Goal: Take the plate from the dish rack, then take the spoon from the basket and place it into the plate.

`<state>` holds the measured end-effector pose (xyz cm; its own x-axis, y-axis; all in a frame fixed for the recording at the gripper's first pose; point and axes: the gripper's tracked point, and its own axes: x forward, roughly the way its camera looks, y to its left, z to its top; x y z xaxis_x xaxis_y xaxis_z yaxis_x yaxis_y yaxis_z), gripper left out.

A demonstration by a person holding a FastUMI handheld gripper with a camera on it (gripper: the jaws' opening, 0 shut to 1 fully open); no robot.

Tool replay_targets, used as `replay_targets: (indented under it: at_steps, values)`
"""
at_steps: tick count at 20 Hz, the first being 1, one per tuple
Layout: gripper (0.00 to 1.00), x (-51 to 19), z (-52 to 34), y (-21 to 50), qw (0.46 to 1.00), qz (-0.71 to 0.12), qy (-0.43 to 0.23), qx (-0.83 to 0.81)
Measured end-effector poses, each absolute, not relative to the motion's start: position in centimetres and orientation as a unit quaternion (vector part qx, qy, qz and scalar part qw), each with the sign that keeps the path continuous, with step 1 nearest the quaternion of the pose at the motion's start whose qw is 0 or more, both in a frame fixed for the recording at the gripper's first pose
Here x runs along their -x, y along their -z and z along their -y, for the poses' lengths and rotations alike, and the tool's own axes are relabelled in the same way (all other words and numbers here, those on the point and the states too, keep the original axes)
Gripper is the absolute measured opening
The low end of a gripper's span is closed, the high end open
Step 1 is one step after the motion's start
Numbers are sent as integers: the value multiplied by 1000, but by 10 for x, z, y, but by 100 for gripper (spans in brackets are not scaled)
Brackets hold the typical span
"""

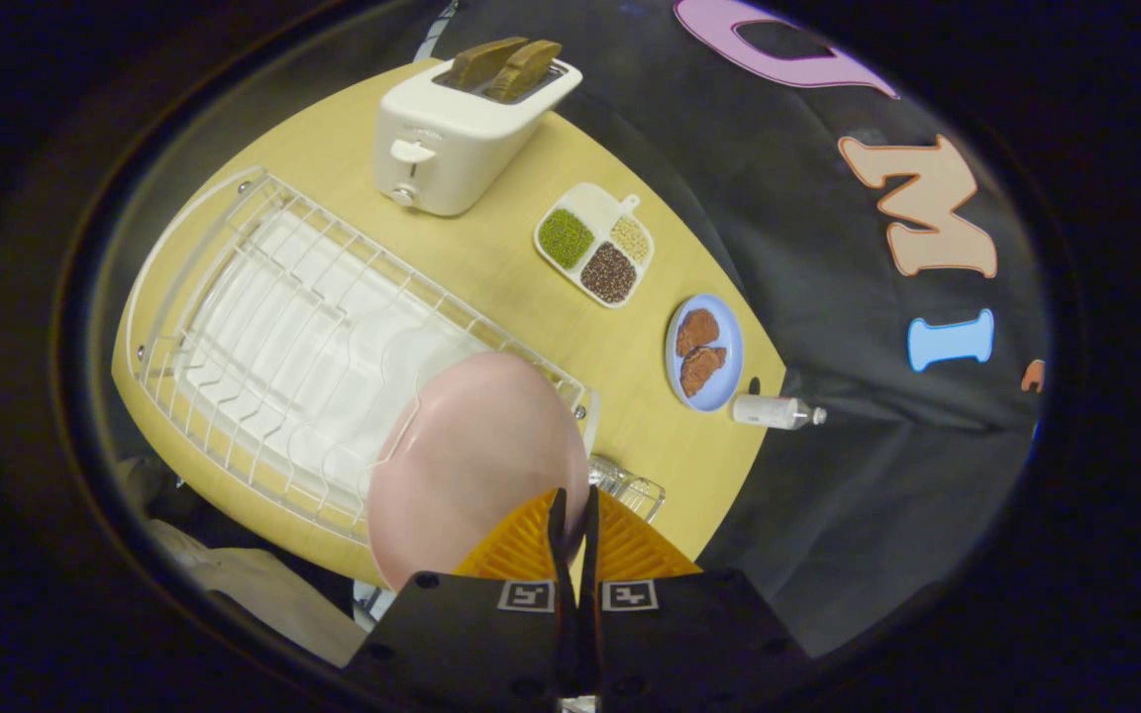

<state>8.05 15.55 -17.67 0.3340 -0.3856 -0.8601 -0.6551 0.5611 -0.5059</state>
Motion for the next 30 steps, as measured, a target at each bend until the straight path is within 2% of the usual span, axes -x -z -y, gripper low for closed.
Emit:
replay_targets:
  at_steps: [8, 10, 16, 30]
  values:
    - [4, -81, -158, 171, 657, -576, -100, 477]
    - [3, -92, -146, 155, 647, -554, -93, 515]
    - [3, -79, -123, 137, 667, -544, -89, 501]
    - [3, -21, -17, 86, 811, -512, -31, 282]
